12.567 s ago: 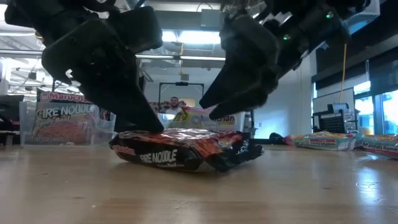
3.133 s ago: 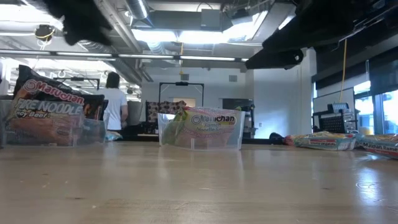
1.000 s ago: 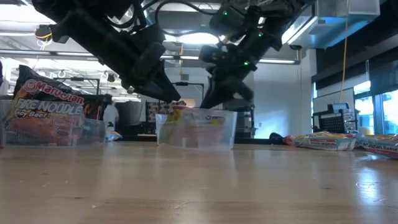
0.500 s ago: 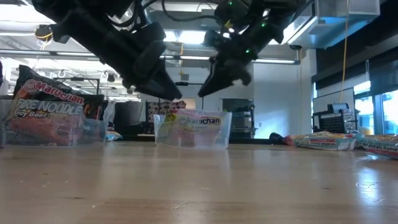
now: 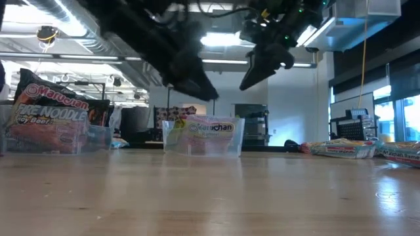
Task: Sort Maruchan noodles
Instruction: Adjust the green noodle packs in the bin
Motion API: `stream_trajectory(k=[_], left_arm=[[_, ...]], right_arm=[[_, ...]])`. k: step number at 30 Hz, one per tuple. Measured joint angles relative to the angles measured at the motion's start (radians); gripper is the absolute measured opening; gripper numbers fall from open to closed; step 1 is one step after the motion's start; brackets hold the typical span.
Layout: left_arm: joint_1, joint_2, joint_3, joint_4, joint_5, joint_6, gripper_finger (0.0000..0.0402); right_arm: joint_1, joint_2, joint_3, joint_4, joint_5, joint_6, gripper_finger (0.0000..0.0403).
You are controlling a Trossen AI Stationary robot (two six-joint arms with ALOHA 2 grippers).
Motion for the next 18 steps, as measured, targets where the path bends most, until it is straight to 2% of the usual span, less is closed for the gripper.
stream_trajectory(k=[3, 9, 14, 18], left_arm=[[0.025, 0.066, 0.087, -0.130, 0.032, -0.021, 0.0190], [0.047, 0.134, 0.216, -0.347, -0.017, -0.025, 0.0190], [0.070, 0.145, 0.223, -0.371, 0.109, -0.026, 0.0190], [0.074, 0.161, 0.221, -0.398, 0.073, -0.013, 0.0182]], right_arm=[[-0.048, -0.036, -0.040, 0.038, -0.062, 0.000, 0.0002], [-0.109, -0.044, -0.121, 0.094, -0.155, 0.006, 0.0002], [-0.103, -0.042, -0.179, 0.158, -0.186, 0.006, 0.0002], [-0.105, -0.042, -0.198, 0.188, -0.208, 0.010, 0.0002]])
